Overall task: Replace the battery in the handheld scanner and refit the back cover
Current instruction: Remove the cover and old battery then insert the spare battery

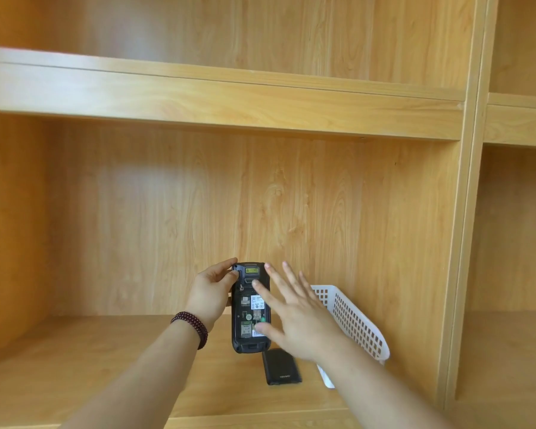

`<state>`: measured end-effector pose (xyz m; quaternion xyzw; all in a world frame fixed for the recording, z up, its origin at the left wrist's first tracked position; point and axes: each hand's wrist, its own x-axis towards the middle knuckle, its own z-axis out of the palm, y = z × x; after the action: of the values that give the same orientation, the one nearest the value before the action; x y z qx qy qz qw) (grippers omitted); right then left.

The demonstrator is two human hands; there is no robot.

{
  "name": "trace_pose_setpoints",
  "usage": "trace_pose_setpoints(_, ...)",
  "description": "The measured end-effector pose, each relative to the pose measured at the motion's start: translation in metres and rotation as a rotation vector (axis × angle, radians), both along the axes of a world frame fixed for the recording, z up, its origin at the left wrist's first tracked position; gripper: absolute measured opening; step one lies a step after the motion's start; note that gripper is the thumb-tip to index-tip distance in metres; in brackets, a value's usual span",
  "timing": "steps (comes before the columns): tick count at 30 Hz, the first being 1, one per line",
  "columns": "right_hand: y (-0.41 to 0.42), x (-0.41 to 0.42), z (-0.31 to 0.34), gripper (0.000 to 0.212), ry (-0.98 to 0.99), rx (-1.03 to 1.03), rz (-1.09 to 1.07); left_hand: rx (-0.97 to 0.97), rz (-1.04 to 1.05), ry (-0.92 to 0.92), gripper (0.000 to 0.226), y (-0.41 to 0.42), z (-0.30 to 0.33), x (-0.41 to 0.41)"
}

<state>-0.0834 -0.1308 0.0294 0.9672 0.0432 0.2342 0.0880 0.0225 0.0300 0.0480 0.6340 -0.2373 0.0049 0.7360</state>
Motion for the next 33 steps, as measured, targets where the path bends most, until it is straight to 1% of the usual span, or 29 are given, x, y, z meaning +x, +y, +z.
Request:
trace_pose_setpoints(5,0.011,0.010,-0.013,0.072,0.002,0.012,0.025,-0.019,-0.001,0.023,0.027,0.008,0.000,0.002)
trace_pose_setpoints(11,0.020,0.015,-0.013,0.075,0.000,0.007,0.058,-0.010,0.023,0.017,0.030,0.020,-0.001,0.005)
trace_pose_setpoints(12,0.021,0.015,-0.011,0.075,-0.008,0.030,0.073,-0.009,0.025,0.014,0.029,0.022,-0.001,0.005)
trace_pose_setpoints(13,0.023,0.014,-0.008,0.075,-0.021,0.095,0.095,-0.010,0.024,0.011,0.029,0.023,0.000,0.005)
trace_pose_setpoints(14,0.026,0.014,-0.005,0.075,-0.039,0.213,0.121,-0.011,0.020,0.008,0.028,0.024,0.000,0.005)
trace_pose_setpoints(16,0.034,0.015,0.004,0.073,-0.086,0.587,0.160,-0.007,0.014,0.003,0.028,0.024,0.000,0.004)
trace_pose_setpoints(18,0.037,0.022,0.012,0.066,-0.096,0.970,0.132,-0.005,0.004,0.005,0.028,0.023,0.000,0.003)
trace_pose_setpoints(20,0.037,0.029,0.017,0.052,-0.045,1.257,0.128,-0.003,-0.008,0.010,0.029,0.022,0.001,0.001)
trace_pose_setpoints(22,0.035,0.032,0.019,0.029,-0.005,1.482,0.176,-0.001,-0.022,0.014,0.029,0.021,0.001,0.000)
trace_pose_setpoints(23,0.035,0.031,0.020,0.020,0.006,1.559,0.193,-0.002,-0.031,0.016,0.028,0.021,0.002,-0.001)
trace_pose_setpoints(25,0.034,0.029,0.023,0.020,0.030,1.676,0.214,-0.004,-0.047,0.026,0.027,0.021,0.002,-0.002)
trace_pose_setpoints(30,0.029,0.033,0.016,0.012,0.042,1.817,0.207,0.024,-0.075,0.039,0.027,0.020,0.001,-0.002)
trace_pose_setpoints(33,0.029,0.035,0.012,0.020,0.059,1.876,0.229,0.008,-0.095,0.050,0.027,0.020,0.000,-0.003)
